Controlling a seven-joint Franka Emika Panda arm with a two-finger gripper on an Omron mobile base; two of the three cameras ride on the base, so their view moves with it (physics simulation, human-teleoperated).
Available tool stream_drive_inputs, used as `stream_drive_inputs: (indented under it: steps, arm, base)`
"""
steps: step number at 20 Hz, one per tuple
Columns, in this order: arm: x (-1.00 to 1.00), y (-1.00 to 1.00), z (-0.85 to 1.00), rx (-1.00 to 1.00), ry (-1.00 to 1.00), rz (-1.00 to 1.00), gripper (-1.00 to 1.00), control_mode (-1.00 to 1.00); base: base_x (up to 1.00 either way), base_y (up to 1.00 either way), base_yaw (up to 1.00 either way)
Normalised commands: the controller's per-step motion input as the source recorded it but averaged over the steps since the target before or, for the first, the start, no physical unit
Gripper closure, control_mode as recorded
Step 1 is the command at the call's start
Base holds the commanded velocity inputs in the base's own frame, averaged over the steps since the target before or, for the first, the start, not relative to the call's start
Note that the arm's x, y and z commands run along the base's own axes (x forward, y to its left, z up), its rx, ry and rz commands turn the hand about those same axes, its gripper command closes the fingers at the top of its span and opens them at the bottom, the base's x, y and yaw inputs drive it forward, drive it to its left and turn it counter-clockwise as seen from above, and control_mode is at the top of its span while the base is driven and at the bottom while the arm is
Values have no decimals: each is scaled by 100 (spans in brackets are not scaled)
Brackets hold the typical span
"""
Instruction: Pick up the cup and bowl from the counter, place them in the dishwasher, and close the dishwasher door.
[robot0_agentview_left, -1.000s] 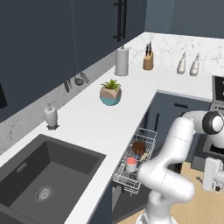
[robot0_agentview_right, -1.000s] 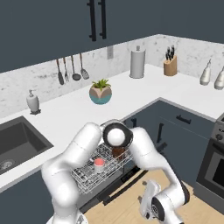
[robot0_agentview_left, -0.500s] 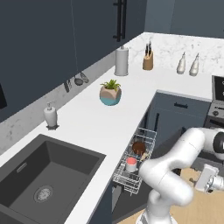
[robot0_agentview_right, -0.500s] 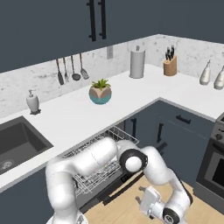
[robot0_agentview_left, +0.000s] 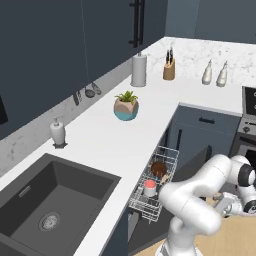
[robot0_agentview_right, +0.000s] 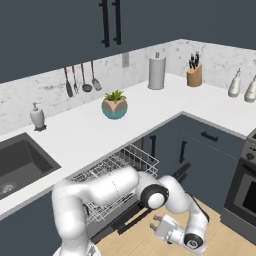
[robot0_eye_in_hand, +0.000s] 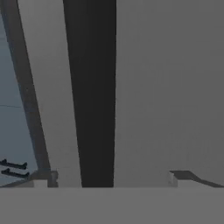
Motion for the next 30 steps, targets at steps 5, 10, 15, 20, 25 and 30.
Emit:
stream_drive_inputs:
  steps: [5, 10, 15, 20, 25, 30]
  arm:
    - [23, 26, -30, 0, 0, 1, -100, -100]
    - [15, 36, -3, 0, 0, -3, -100, -100]
    - [25, 41, 1, 0, 0, -10, -100, -100]
    - [43, 42, 32, -6, 0, -12, -100, -100]
    - [59, 69, 76, -10, -4, -12, -100, -100]
    - [70, 92, 97, -14, -4, -12, -100, -100]
  base:
    - [0, 0, 0]
    - [0, 0, 0]
    - [0, 0, 0]
    - [0, 0, 0]
    - [0, 0, 0]
    - [0, 0, 0]
